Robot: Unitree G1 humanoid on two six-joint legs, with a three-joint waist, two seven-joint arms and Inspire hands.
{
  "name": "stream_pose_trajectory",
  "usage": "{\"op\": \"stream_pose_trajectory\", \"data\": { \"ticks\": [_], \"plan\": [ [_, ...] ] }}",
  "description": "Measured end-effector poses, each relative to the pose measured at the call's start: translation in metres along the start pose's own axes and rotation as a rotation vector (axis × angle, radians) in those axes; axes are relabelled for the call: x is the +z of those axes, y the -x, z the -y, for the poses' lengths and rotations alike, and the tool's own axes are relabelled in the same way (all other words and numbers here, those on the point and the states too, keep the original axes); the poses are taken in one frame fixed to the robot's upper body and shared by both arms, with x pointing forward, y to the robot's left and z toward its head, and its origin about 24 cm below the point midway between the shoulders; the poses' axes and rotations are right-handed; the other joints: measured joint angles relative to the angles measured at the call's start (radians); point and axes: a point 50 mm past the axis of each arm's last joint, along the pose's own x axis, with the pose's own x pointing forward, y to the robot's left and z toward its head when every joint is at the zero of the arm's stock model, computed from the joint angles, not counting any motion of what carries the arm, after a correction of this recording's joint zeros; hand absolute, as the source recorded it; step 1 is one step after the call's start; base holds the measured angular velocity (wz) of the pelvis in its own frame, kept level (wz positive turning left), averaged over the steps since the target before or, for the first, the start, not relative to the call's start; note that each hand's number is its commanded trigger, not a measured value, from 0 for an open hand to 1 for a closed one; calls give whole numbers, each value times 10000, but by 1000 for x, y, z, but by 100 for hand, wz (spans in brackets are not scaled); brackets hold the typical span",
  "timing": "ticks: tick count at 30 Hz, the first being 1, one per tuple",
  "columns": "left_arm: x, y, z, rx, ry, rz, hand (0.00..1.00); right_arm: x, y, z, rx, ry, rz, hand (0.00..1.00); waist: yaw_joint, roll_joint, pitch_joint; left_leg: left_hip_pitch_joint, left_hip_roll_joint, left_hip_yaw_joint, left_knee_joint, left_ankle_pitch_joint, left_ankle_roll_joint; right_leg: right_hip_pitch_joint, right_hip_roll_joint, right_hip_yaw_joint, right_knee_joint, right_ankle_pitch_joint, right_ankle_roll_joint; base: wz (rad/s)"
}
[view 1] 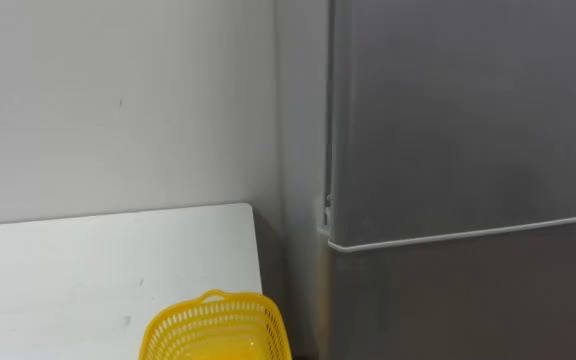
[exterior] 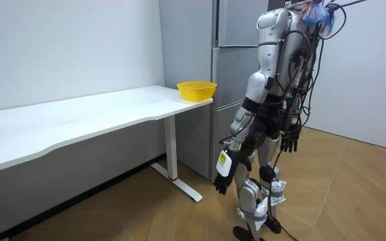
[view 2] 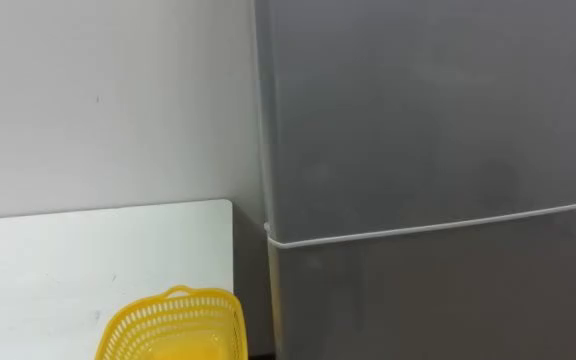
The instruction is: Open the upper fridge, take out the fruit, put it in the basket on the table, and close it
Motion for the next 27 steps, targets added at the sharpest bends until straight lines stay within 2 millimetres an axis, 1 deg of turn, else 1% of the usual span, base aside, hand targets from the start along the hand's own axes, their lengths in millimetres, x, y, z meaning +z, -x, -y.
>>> {"op": "stream_pose_trajectory", "data": {
  "ticks": [6,13,15,22,25,27],
  "plan": [
    [4,0,-2,71,-30,220,0,2,0,1,-87,-16,97,0,24,-186,16,-2,-16,-71,-35,0,0,32,-22,-137,-138,28,12,2],
    [9,1,-7,509,289,437,0,5,0,5,-644,-112,262,0,57,-193,16,-1,-33,-82,-105,1,1,27,-32,-164,-180,26,21,0],
    [7,1,-8,695,786,437,0,8,1,9,-948,-508,450,0,80,-173,12,3,-33,-79,-136,1,1,19,-30,-158,-199,27,23,0],
    [4,1,-14,1313,2160,467,0,7,1,12,-1302,-678,515,0,89,-133,4,3,-31,-80,-160,1,1,34,-19,-182,-260,30,22,0],
    [-1,2,-15,1552,3539,351,0,7,1,11,-1275,-727,484,0,83,-123,5,3,-40,-100,-163,1,1,54,-26,-194,-291,30,23,1],
    [-4,2,-15,1813,5014,180,0,2,0,9,-1218,-729,308,0,93,-124,7,62,-60,-149,-188,1,1,116,-36,-229,-285,28,26,5]
  ]
}}
